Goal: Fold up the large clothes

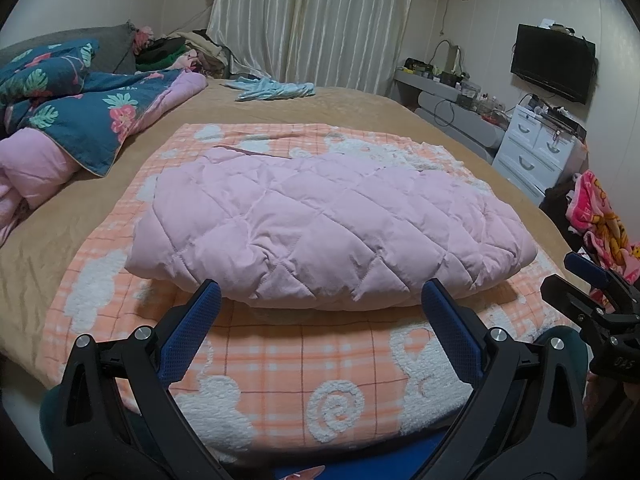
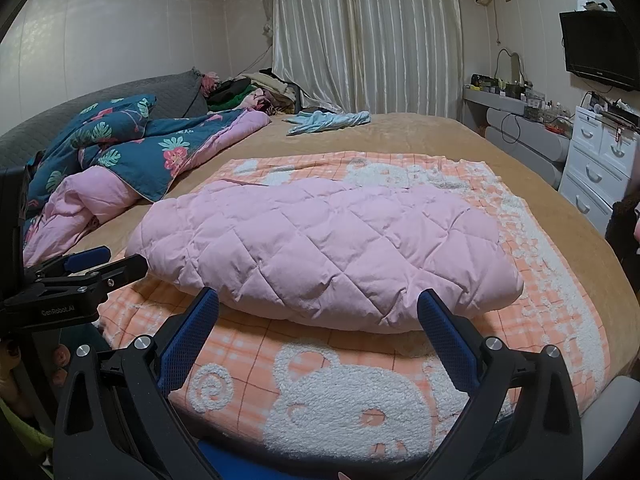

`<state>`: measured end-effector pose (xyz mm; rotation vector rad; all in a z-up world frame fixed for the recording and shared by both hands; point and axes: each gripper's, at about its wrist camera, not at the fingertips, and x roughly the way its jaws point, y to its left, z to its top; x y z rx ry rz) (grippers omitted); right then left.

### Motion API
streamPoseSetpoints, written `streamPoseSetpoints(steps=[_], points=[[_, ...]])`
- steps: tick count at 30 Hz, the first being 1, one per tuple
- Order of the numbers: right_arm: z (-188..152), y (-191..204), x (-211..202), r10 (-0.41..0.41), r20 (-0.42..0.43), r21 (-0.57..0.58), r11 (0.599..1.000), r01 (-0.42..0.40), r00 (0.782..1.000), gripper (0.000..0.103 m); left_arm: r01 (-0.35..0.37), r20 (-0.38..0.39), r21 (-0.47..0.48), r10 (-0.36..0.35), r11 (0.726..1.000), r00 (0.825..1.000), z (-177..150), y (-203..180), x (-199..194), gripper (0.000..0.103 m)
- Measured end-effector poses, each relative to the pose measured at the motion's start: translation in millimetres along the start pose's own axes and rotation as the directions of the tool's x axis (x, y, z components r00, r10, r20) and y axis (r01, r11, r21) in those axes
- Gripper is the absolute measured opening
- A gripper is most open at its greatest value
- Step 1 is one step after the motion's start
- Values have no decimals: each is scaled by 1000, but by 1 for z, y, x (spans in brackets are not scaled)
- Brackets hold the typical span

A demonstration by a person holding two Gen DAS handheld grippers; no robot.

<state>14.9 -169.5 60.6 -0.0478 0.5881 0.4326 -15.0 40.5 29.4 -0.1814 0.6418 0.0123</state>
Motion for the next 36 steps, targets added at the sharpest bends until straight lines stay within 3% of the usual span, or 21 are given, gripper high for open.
streamPoseSetpoints(steps=[17,28,33,36], points=[[-1,-4,-4,-14,7,-2,1000,14,1000,99,-4,2,2,4,1000,1000,-3,4,-1,94],[-4,-40,-15,-102,34,52,994,100,994,99,-77,6,-13,77,997,997,-2,8,0,94],[-13,-112,-37,-264,54,171,953,251,963,99,-154,30,-57,156,986,987,9,35,7,94],[-34,-191,-53,-412,10,317,866,388,911,99,-203,23,-145,208,968,978,27,85,16,94]])
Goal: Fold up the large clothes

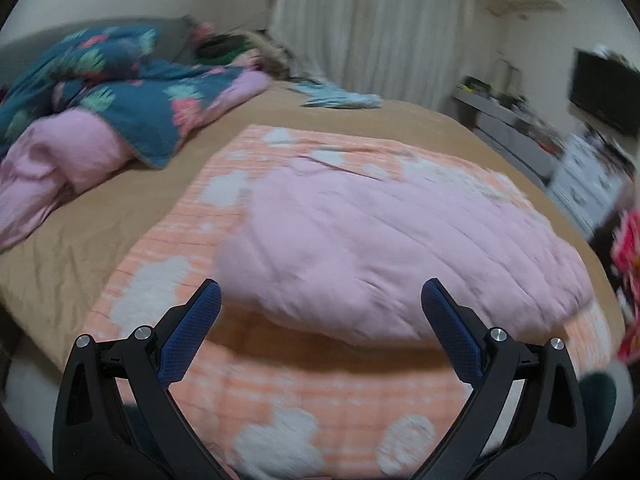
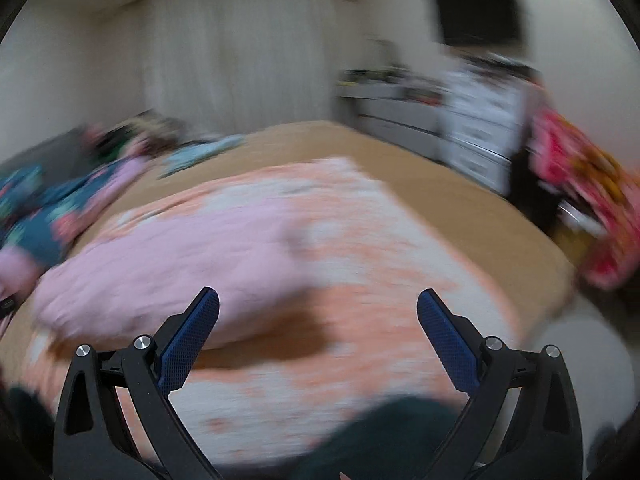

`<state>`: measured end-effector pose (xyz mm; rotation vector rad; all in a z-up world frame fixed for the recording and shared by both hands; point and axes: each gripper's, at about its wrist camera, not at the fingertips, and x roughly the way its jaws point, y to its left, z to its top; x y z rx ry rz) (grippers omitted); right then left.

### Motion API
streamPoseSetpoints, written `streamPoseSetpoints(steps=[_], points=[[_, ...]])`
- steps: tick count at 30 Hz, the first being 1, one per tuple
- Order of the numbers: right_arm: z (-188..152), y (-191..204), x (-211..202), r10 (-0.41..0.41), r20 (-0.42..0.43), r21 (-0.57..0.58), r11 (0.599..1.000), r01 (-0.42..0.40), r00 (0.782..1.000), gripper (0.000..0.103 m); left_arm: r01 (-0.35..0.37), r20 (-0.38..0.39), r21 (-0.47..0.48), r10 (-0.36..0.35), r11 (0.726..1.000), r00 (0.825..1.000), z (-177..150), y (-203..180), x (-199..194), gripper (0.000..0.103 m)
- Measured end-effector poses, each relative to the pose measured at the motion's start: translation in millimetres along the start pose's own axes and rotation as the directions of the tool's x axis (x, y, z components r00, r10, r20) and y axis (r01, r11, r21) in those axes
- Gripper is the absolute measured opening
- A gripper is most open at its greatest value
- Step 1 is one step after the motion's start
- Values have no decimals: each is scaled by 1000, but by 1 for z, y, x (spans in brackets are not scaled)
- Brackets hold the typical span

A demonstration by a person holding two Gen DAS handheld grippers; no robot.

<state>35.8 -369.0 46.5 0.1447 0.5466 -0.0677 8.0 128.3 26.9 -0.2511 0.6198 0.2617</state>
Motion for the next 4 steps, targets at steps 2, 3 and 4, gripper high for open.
streamPoseSetpoints(steps=[2,3,4], points=[[-4,-72,19,-182,-34,88,979,184,983,99,-59,-28,-56,57,997,998,13,29,11,94],[-7,-98,28,-236,-50,111,964,240,970,99,-104,-39,-105,100,989,994,24,55,18,94],[-13,-141,43,-339,-101,137,927,351,935,99,-131,-33,-133,128,982,991,31,73,21,94]])
